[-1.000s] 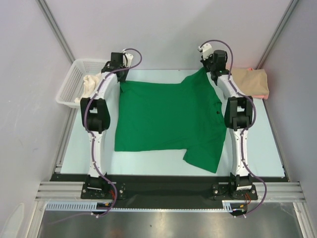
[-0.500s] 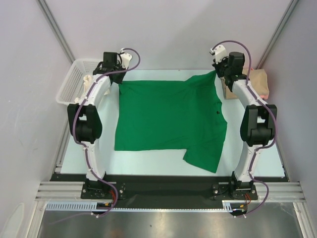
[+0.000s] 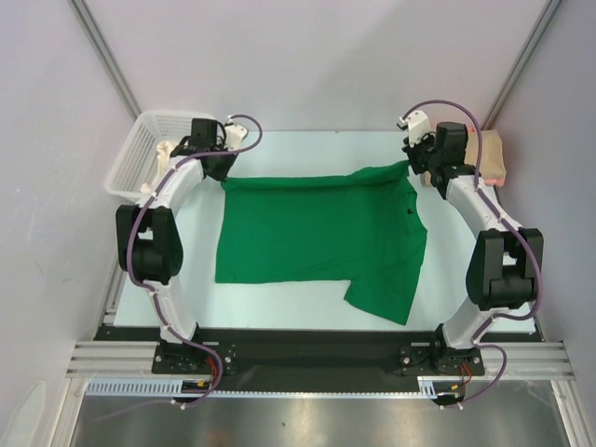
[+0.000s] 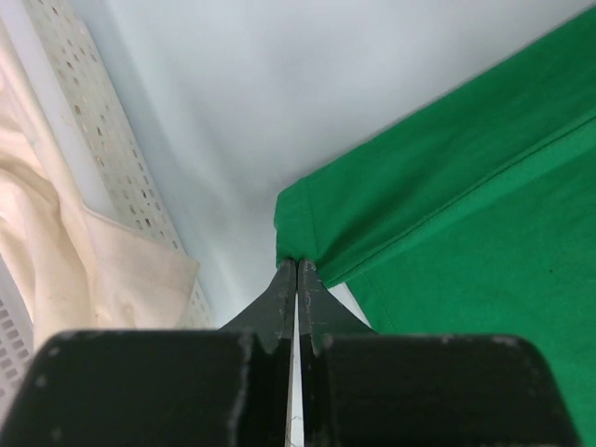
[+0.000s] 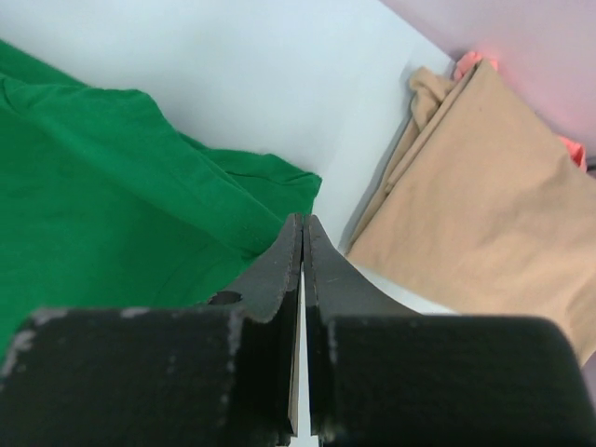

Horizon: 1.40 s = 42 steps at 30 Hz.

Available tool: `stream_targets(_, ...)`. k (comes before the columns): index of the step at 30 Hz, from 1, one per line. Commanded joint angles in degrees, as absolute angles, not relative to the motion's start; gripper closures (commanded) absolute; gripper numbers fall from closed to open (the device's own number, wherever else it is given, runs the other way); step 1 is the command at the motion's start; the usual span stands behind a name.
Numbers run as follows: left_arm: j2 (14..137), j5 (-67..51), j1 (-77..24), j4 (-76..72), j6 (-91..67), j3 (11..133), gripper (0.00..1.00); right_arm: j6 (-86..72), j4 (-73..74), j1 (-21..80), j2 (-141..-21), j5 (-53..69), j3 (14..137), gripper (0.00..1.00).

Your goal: Fold and stack the t-shirts

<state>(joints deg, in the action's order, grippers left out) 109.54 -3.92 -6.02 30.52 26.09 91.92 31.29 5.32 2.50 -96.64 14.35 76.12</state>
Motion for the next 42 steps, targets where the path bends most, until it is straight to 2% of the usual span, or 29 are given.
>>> stream_targets(1,104.94,-6.32,-5.36,28.91,27.86,91.32,1.0,29.89,5.27,2.37,-92.2,14.5,74.19,1.0)
stream_targets(10,102.75,-7.38,-5.36,30.76,28.74,87.81,1.0,29.27,7.99,2.81,-83.77,15.2,64.18,1.0)
stream_targets(18,99.32,-8.17,-5.36,28.83,25.32,74.01,1.0,27.34,11.34,6.67,-77.09,15.91,53.71,1.0)
stream_targets(20,99.14,-8.09,-5.27,29.61,23.83,72.26,0.92,25.76,13.52,7.29,-76.2,16.6,52.3,0.99)
stream_targets(21,98.88,-7.91,-5.36,30.05,23.47,71.9,0.87,25.49,15.28,7.99,-75.42,17.13,51.77,0.83)
stream_targets(22,97.66,-7.91,-5.27,30.41,23.12,71.46,0.77,25.92,19.73,8.26,-75.06,17.75,51.59,0.7)
stream_targets(24,95.55,-7.91,-5.19,29.97,21.98,69.61,0.69,26.98,23.19,9.22,-73.23,18.63,51.33,0.48)
stream_targets(25,94.41,-8.35,-5.19,29.71,21.97,69.26,0.68,27.5,24.33,9.14,-72.26,18.55,51.33,0.45)
stream_targets(28,93.34,-7.74,-5.19,29.88,21.1,71.09,0.64,27.25,21.46,8.35,-71.36,17.58,52.99,0.39)
stream_targets(30,95.62,-8.52,-5.19,32.15,20.31,74.78,0.65,27.16,20.92,8.17,-73.55,18.45,55.18,0.39)
stream_targets(37,104.06,-14.5,-5.27,36.12,18.55,80.33,0.68,29.35,27.58,7.12,-94.79,26.88,69.6,0.42)
stream_targets(42,106.43,-14.5,-5.27,35.42,18.72,79.63,0.71,32.34,32.16,6.94,-104.4,30.32,79.7,0.42)
